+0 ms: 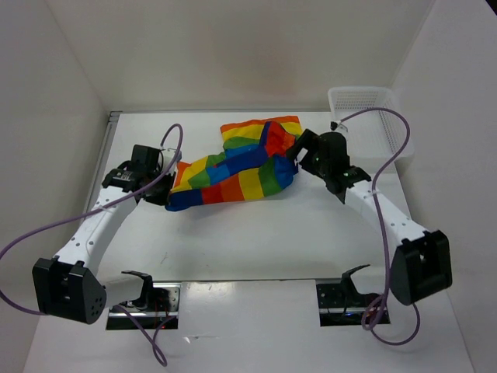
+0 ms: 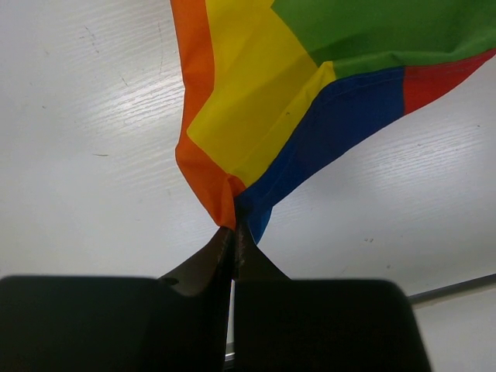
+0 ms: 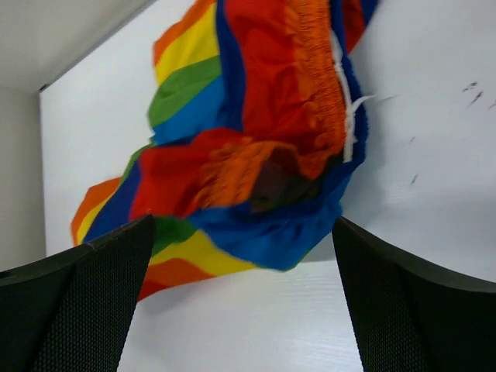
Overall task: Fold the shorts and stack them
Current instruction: Flatten the shorts out
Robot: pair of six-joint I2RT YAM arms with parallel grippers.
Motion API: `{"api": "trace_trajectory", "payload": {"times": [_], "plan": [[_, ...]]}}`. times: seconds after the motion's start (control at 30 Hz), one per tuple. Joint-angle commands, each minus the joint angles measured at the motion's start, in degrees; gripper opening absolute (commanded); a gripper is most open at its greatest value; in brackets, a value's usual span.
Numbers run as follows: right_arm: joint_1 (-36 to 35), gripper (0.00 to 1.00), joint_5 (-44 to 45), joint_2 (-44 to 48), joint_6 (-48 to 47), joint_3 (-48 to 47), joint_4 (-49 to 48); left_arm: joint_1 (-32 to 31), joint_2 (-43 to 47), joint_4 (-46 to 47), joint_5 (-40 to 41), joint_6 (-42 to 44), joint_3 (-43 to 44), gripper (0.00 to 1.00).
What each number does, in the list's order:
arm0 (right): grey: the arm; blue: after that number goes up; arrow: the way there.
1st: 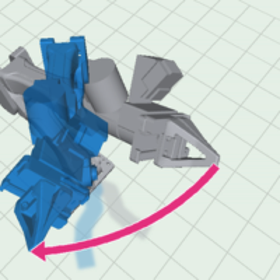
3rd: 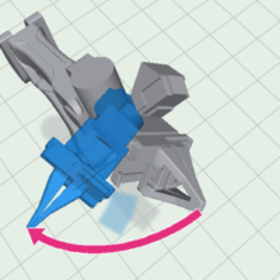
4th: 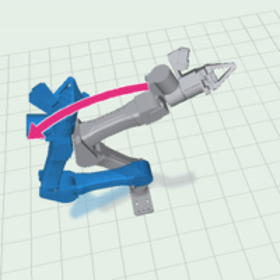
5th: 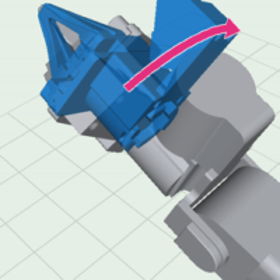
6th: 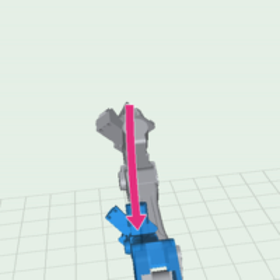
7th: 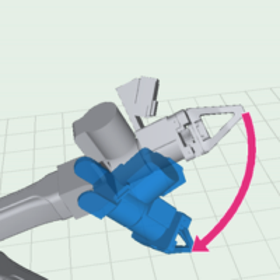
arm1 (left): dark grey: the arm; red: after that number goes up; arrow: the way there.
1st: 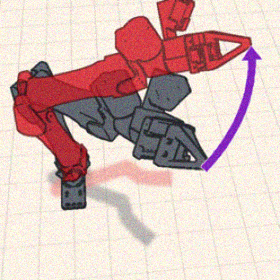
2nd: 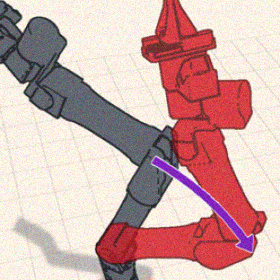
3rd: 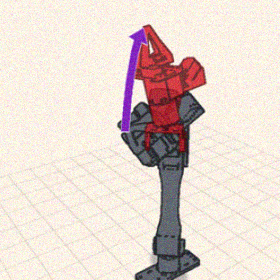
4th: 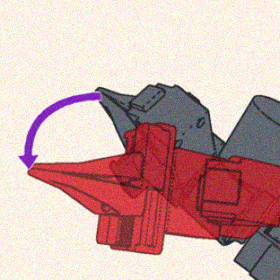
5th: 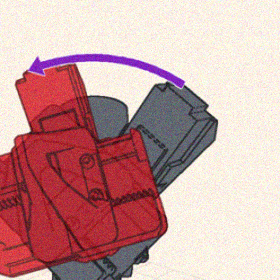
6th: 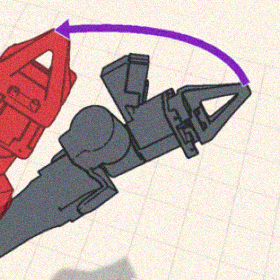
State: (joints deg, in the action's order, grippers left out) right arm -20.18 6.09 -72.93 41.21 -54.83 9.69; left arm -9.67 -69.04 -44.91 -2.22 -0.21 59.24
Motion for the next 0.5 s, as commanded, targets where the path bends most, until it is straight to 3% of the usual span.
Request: {"api": "trace_trajectory", "payload": {"times": [0.0, 0.3, 0.47], "plan": [[2.9, 0.99, -3.8, -4.1, -2.1, -3.0, -6.4, -0.2, 0.8, 0.7, -1.0, 0.2, 1.1, 0.00], [3.6, 0.99, -13.3, -10.7, 1.0, -3.0, -13.9, -0.2, -0.2, 1.8, 0.2, 0.2, 1.7, 0.00], [3.6, 0.91, -18.1, -10.7, 2.3, -3.0, -14.0, -0.2, -0.2, 2.4, 0.7, 0.2, 1.1, 0.00]]}}
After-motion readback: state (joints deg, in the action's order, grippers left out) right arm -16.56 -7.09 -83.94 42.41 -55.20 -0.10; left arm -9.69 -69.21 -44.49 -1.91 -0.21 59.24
